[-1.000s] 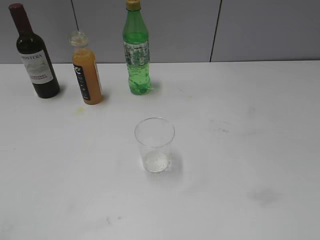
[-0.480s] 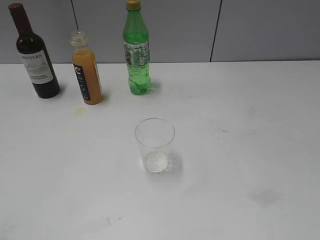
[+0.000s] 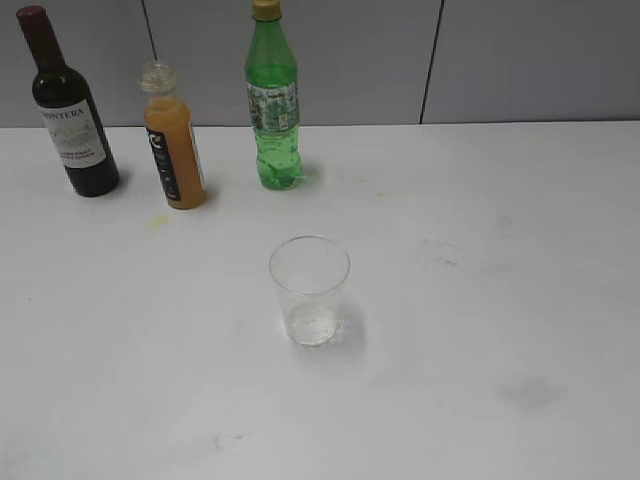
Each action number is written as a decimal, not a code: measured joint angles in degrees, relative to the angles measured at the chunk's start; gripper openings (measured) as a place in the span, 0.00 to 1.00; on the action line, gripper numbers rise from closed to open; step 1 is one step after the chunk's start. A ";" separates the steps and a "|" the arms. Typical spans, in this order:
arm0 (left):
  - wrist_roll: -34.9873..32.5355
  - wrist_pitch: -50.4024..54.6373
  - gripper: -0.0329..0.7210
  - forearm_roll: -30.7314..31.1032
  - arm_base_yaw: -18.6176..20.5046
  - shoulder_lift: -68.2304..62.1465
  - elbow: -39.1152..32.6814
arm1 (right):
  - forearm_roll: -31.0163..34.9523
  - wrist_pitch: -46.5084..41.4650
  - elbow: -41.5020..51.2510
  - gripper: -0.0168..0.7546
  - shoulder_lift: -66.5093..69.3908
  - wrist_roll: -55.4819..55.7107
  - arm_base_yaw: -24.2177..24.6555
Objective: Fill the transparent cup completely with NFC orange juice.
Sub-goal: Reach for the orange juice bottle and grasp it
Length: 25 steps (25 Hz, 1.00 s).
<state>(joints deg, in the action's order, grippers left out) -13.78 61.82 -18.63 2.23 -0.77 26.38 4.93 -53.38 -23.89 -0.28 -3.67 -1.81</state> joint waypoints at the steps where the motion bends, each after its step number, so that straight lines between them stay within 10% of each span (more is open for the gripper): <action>1: 0.00 0.00 0.83 -0.12 0.00 0.00 0.00 | 0.00 0.00 0.00 0.77 0.00 0.00 0.00; 8: 0.00 -2.15 0.88 1.85 0.00 -3.30 0.71 | 0.00 0.00 0.00 0.77 0.00 0.00 0.00; 15: 0.00 -14.66 0.84 20.93 0.00 -12.03 1.21 | 0.00 0.00 0.00 0.77 0.00 0.00 0.00; 25: 6.18 -39.38 0.82 18.63 -0.55 -28.21 -3.06 | 0.00 0.00 0.00 0.77 0.00 0.00 0.00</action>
<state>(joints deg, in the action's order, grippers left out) -7.60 22.44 0.00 1.68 -28.98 23.32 4.93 -53.38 -23.89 -0.28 -3.67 -1.81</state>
